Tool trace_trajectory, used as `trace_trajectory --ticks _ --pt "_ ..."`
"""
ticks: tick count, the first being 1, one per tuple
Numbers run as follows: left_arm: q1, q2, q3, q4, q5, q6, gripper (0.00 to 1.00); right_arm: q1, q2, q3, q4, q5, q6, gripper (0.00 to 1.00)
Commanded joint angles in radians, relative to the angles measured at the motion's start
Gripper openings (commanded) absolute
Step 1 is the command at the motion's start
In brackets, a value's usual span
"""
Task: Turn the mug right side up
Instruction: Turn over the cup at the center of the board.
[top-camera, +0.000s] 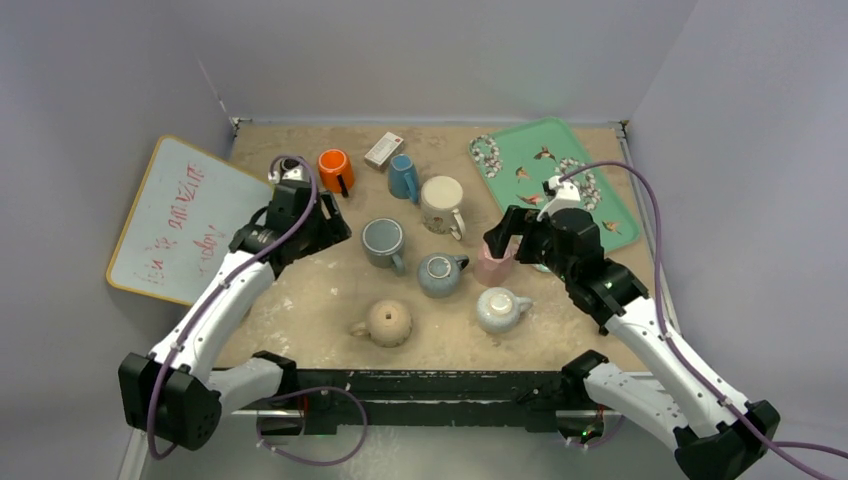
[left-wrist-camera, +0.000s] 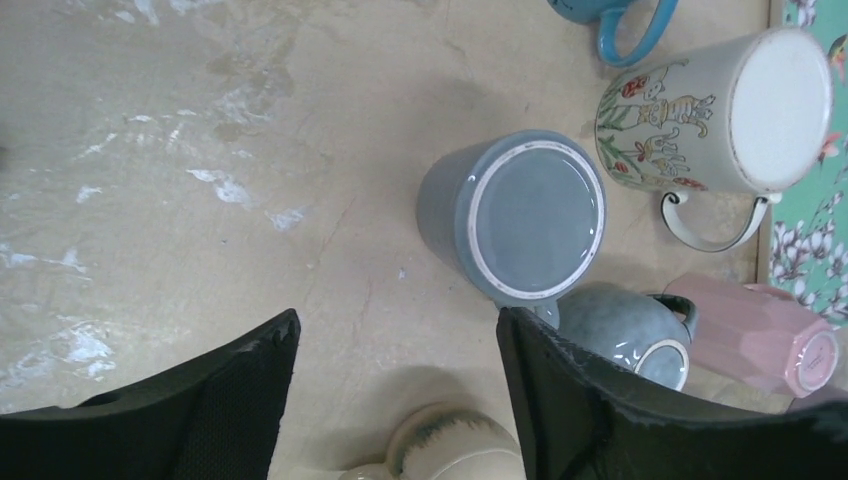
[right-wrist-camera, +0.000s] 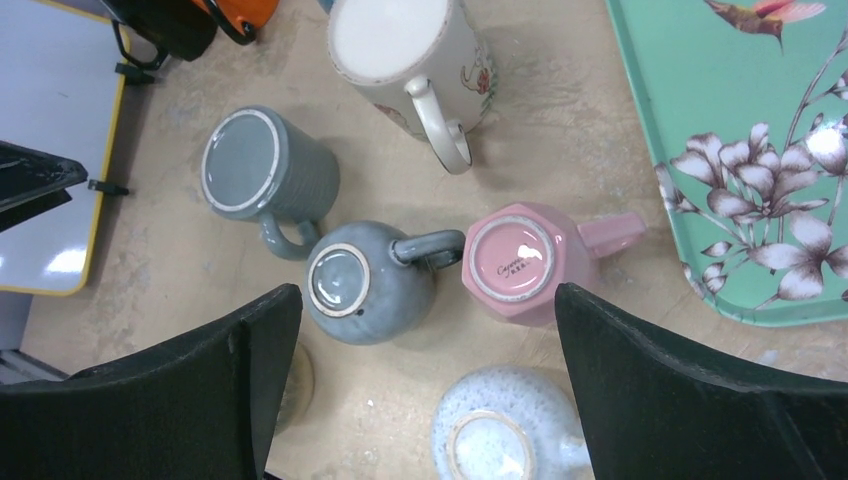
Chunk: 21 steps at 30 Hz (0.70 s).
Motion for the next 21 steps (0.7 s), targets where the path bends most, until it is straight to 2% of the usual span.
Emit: trace_trajectory --ticks 1,5,9,16,21 --pt "-0.114 0.073 0.061 0.028 -0.108 -0.06 0.67 0.004 -0.014 -0.017 0.016 -0.012 -0.014 0.98" --pt "-0.229 0.129 0.074 0.057 -0.175 -0.098 0.63 0.004 -0.027 -0.026 0.022 -0.027 -0.021 0.98" --pt "-0.317 0.205 0.078 0.095 -0.194 -0.145 0.54 0.004 -0.037 -0.025 0.018 -0.038 -0.028 0.97" --pt "-0.399 0.336 0.13 0.123 -0.207 -0.178 0.44 0.004 -0.064 -0.027 0.011 -0.063 -0.049 0.97" --pt "-0.426 0.41 0.164 0.136 -0.215 -0.178 0.43 0.005 -0.1 -0.05 0.042 -0.095 -0.064 0.97"
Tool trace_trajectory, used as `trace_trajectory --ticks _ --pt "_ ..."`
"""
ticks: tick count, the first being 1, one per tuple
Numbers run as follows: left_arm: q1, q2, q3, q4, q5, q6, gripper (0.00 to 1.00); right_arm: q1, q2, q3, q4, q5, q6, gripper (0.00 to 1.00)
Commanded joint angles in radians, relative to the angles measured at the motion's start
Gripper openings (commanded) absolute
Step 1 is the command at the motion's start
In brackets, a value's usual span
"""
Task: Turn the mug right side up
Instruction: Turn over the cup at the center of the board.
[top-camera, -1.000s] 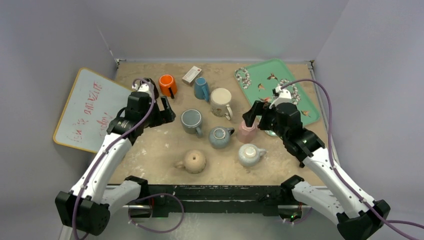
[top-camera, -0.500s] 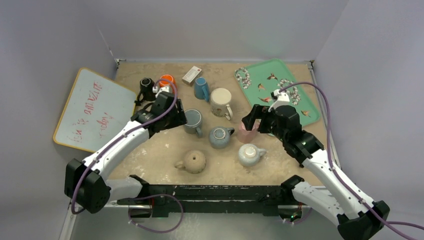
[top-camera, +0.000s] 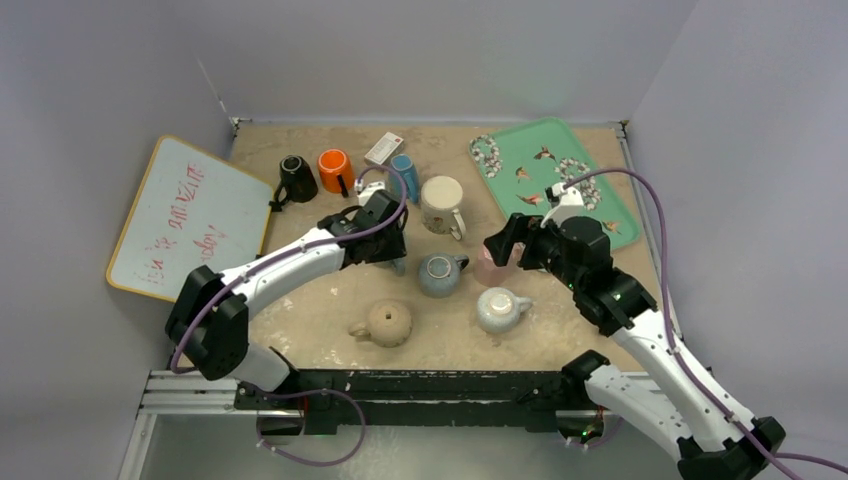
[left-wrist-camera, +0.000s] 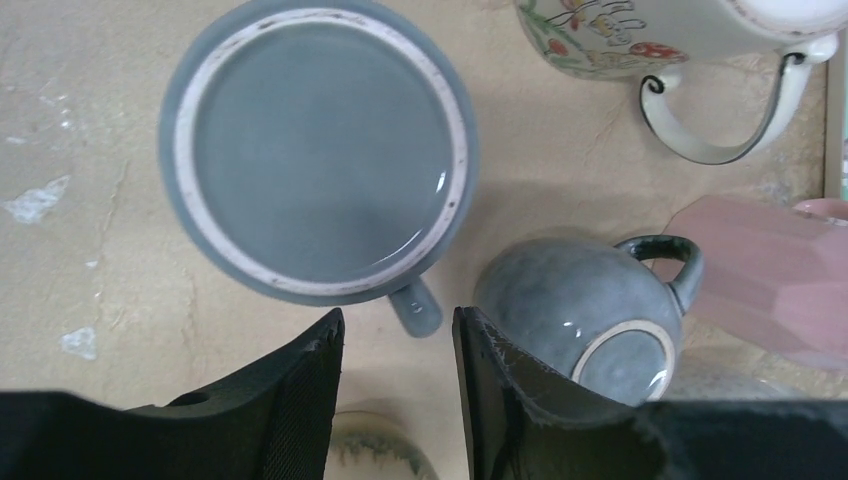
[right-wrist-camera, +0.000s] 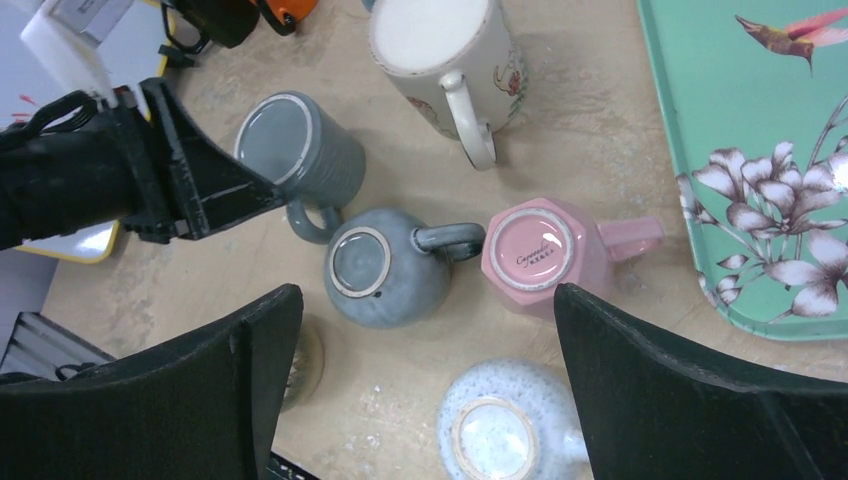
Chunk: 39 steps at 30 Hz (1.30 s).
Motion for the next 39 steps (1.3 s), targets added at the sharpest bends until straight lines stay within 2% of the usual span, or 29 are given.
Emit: trace_trajectory --ticks 1,6,21,23,26,28,32,39 --pt "-0.018 0.048 0.069 0.048 -0.038 -0.023 0.42 0.005 -0.038 -0.025 0.045 -0.05 -0.036 0.97" --pt "-0.036 0.114 0.113 0.024 -0.054 -0.015 0.4 0.004 -0.059 -0.041 0.076 -0.135 -0.066 0.96" --pt "-0.08 0.112 0.087 -0.075 -0.224 -0.067 0.4 0.004 -0.077 -0.022 0.039 -0.121 -0.08 0.96" --pt "-0.08 0.107 0.075 -0.051 -0.224 -0.072 0.39 0.004 -0.075 -0.018 0.032 -0.122 -0.08 0.96" --pt "-0.08 0.05 -0.005 0.118 -0.176 -0.032 0.4 0.004 -0.081 -0.015 0.028 -0.133 -0.079 0.95" --pt "-0.08 0.032 -0.028 0.171 -0.153 -0.016 0.43 0.004 -0.085 -0.015 0.027 -0.134 -0.078 0.95" --pt "-0.08 0.073 0.023 0.084 -0.177 -0.035 0.48 0.004 -0.092 -0.014 0.022 -0.133 -0.076 0.95" --pt "-0.08 0.095 0.003 0.055 -0.206 -0.055 0.44 0.005 -0.095 -0.015 0.022 -0.141 -0.068 0.95"
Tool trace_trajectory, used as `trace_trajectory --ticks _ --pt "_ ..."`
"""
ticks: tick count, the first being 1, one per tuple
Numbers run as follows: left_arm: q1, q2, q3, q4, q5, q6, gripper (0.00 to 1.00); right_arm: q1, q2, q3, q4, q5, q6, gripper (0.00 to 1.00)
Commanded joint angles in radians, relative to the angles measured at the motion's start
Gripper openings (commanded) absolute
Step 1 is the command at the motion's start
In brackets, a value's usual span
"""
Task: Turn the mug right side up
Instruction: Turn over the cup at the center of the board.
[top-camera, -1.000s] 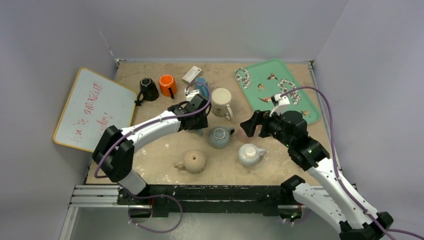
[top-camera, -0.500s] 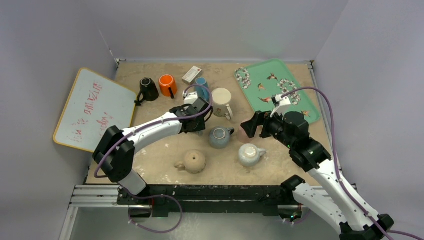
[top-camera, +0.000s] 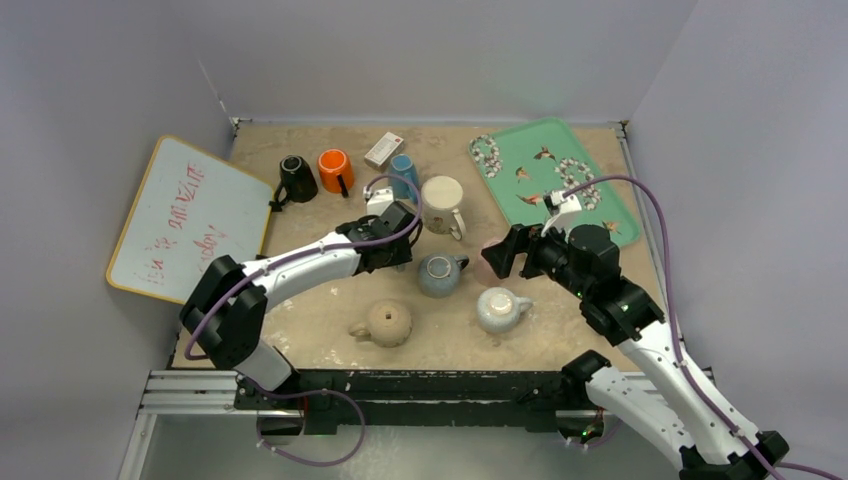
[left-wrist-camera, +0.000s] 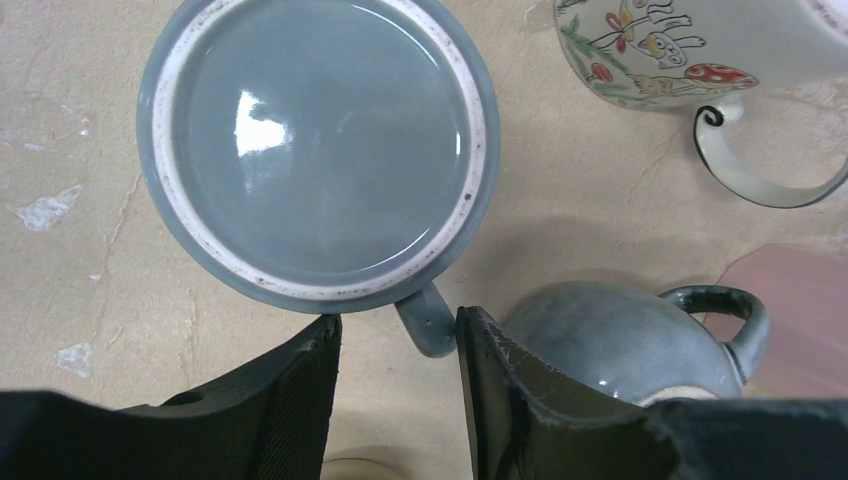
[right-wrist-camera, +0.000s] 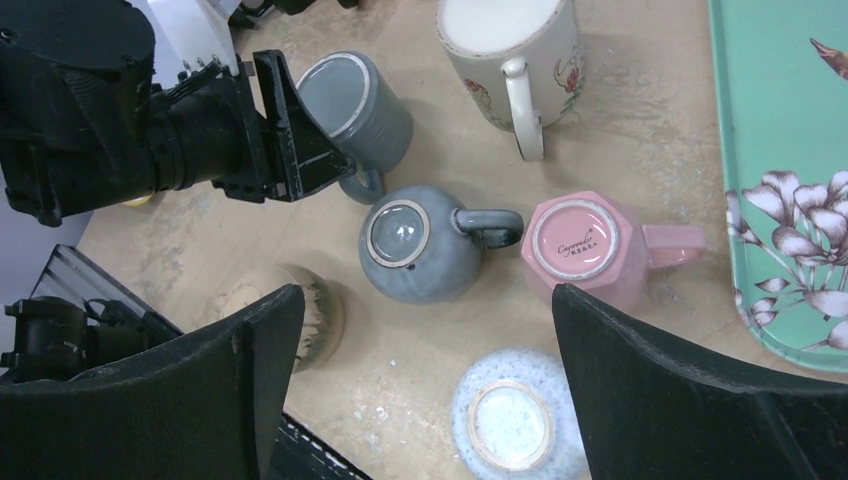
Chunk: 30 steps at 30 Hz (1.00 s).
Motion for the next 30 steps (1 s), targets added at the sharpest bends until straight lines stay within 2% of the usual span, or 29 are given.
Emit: trace_trajectory --ticks 1,12,18,30 --pt "-0.005 0.008 0.01 -0.018 -0.045 -0.011 0.44 0.005 -0.013 0.018 0.01 -0.016 -0.005 0.95" --pt "-0.005 -0.028 -0.015 -0.145 -0.134 -0.046 0.38 0.004 -0.034 -0.003 0.022 -0.039 0.008 0.95" --pt "-0.003 -0.042 -0.054 -0.067 -0.063 0.006 0.41 0.004 -0.039 -0.005 0.033 -0.033 0.009 0.95" --pt "0.03 -0.026 -0.015 -0.009 -0.062 0.111 0.39 0.004 -0.055 -0.012 0.032 -0.042 0.014 0.95"
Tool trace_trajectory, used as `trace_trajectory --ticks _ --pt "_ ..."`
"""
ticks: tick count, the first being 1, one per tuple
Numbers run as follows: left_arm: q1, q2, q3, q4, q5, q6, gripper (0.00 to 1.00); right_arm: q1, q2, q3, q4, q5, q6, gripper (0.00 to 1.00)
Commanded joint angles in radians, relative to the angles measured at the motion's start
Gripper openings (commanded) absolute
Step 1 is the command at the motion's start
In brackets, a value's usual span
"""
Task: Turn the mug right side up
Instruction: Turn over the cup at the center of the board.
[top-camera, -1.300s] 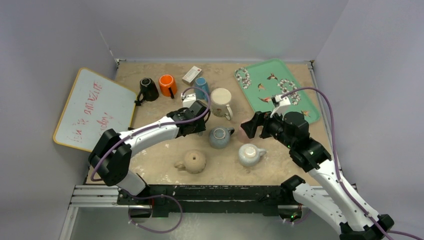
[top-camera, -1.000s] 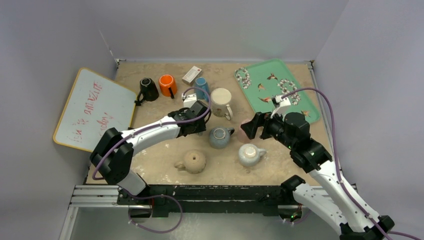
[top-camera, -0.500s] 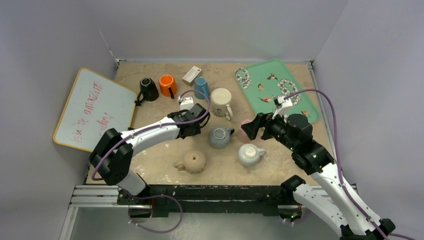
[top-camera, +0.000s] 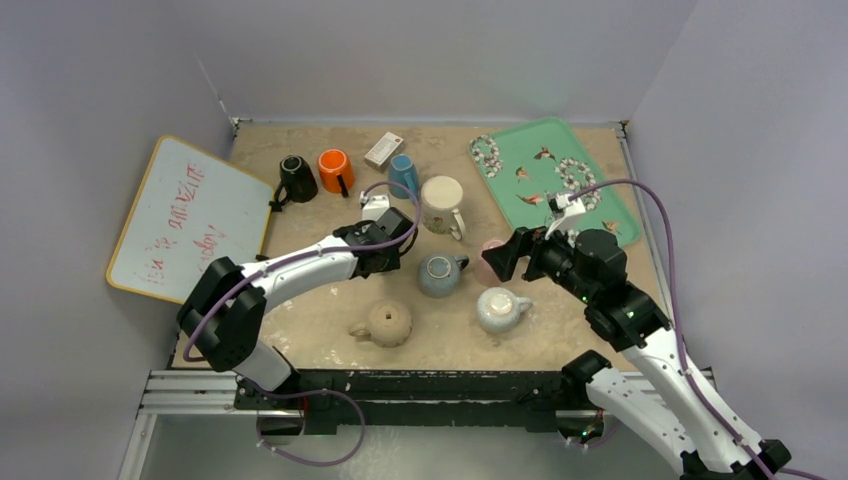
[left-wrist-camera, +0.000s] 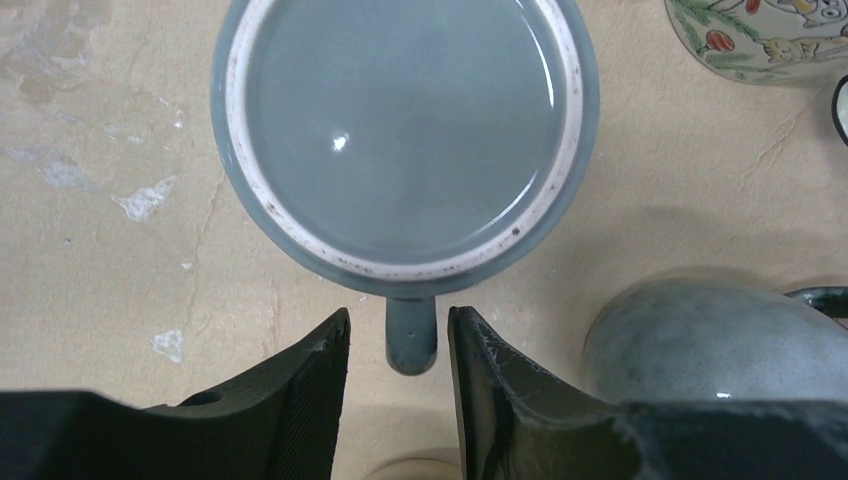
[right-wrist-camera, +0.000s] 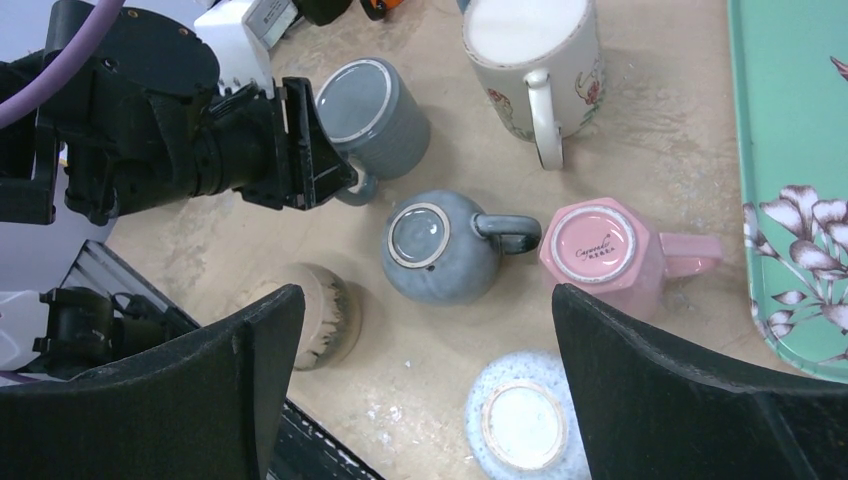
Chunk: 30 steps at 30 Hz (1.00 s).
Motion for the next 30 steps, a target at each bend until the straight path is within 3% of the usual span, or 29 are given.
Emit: trace_trajectory --ticks 1,22,26,30 --pt "0.033 -0.012 0.036 0.047 0.014 0.06 0.39 0.004 -0.017 -0.008 0.026 -0.008 0.007 0.95" --pt "0.046 0.044 0.059 0.047 0.04 0.06 0.29 0.004 -0.011 -0.02 0.039 0.012 0.017 0.95" --pt "0.048 0.044 0.066 0.046 0.032 0.069 0.2 0.004 -0.012 -0.024 0.038 0.012 0.018 0.95" --pt "0.048 0.042 0.077 0.041 0.033 0.078 0.0 0.004 -0.007 -0.023 0.039 0.018 0.019 0.94"
